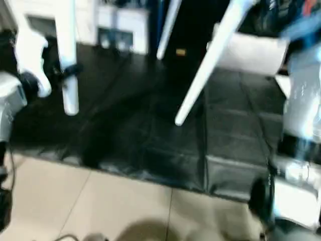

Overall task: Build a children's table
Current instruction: Flip table

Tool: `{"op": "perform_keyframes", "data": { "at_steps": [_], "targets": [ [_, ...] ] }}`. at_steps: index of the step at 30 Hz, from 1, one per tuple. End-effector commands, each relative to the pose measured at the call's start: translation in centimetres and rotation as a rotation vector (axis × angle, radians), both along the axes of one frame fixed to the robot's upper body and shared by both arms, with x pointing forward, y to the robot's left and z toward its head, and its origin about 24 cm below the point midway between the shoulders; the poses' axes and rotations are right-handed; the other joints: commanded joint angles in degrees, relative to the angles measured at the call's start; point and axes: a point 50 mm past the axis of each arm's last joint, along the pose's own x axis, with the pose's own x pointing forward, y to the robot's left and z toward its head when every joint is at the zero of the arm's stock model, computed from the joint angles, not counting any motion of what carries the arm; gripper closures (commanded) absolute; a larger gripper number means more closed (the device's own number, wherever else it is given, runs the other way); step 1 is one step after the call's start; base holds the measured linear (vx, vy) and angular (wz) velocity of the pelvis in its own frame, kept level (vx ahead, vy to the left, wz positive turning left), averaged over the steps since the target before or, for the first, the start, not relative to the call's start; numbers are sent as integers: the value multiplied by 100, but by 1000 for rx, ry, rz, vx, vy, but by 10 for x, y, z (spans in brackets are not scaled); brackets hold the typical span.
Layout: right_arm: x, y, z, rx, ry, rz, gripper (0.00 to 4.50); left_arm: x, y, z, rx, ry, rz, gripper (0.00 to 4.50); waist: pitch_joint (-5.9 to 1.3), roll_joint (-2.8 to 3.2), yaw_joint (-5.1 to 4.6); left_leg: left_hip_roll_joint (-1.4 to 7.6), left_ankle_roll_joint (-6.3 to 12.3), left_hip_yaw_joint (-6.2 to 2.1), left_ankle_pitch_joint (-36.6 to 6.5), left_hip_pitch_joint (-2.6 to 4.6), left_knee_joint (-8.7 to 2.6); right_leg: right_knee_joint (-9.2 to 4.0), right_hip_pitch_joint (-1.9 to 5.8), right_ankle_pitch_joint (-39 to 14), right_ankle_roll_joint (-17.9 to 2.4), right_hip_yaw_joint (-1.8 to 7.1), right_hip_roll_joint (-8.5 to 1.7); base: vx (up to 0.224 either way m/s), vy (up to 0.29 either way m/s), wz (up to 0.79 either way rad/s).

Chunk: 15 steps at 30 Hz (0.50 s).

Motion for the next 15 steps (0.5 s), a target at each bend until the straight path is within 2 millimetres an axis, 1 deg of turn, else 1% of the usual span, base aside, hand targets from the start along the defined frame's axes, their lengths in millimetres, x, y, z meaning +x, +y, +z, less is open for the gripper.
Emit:
{"op": "perform_keyframes", "data": {
  "at_steps": [1,2,3,4,5,6,7,8,9,10,11,12,13,14,15],
  "targets": [
    [0,-3,-6,30,37,-18,0,-4,-5,25,6,-88,-46,288,-628,90,-23,-200,-4,158,375,-147,-286,-366,457,537,-899,352,-83,56,-7,-3],
    [1,-4,-14,40,76,-16,0,-5,-4,24,11,-84,-47,288,-653,97,-15,-198,43,173,470,-85,-259,-352,412,917,-1066,357,-54,55,14,-6],
    [1,-3,-26,59,134,0,0,-7,-2,22,20,-78,-51,288,-668,76,-41,-237,199,179,718,-118,-223,-283,445,1577,-1362,369,-15,0,0,0],
    [1,-2,-31,64,161,10,0,-8,-1,21,23,-74,-53,288,-638,114,-24,-215,336,201,592,-97,-239,-322,384,1545,-1501,354,-14,0,0,0],
    [5,2,-50,48,264,43,0,-12,1,18,31,-62,-78,288,-620,85,-30,-205,370,211,445,-101,-252,-346,400,1378,-1526,354,-29,0,0,0],
    [6,3,-56,41,292,52,0,-13,2,18,33,-58,-85,288,-597,106,-17,-188,345,213,192,-101,-282,-378,414,1005,-1537,351,-52,0,0,0],
    [7,4,-58,40,301,58,0,-13,2,17,35,-56,-85,289,-567,85,-28,-165,252,225,-115,-88,-309,-418,412,536,-1451,354,-72,0,0,0],
    [9,6,-63,35,324,67,0,-14,4,17,45,-58,-86,289,-566,92,-28,-157,209,233,-226,-74,-312,-434,407,369,-1416,363,-85,0,0,0],
    [15,12,-73,28,366,91,0,-17,8,16,67,-47,-93,289,-553,27,-41,-151,174,248,-351,-77,-326,-461,407,138,-1338,368,-98,0,0,0],
    [17,12,-76,32,376,93,0,-18,9,16,75,-45,-97,289,-524,56,-34,-148,109,250,-472,-80,-348,-484,402,-198,-1242,364,-113,0,0,0],
    [20,13,-79,36,385,95,0,-19,11,16,82,-43,-102,289,-527,47,-43,-144,91,254,-539,-72,-347,-497,390,-324,-1202,367,-125,0,0,0],
    [26,16,-84,46,404,114,0,-21,13,16,87,-34,-107,289,-515,5,-62,-146,50,255,-618,-83,-357,-512,395,-513,-1144,367,-130,0,0,0],
    [29,17,-87,50,414,128,0,-22,14,16,86,-29,-108,289,-511,28,-84,-144,12,251,-681,-89,-361,-510,390,-640,-1122,366,-139,0,0,0],
    [35,19,-91,40,437,131,0,-23,15,16,91,-21,-111,289,-502,16,-98,-143,18,255,-702,-83,-363,-525,382,-681,-1113,370,-135,0,0,0],
    [42,20,-95,27,458,117,0,-25,16,16,96,-14,-115,289,-496,20,-125,-153,3,257,-710,-93,-360,-526,380,-727,-1120,373,-129,0,0,0]
  ]
}}
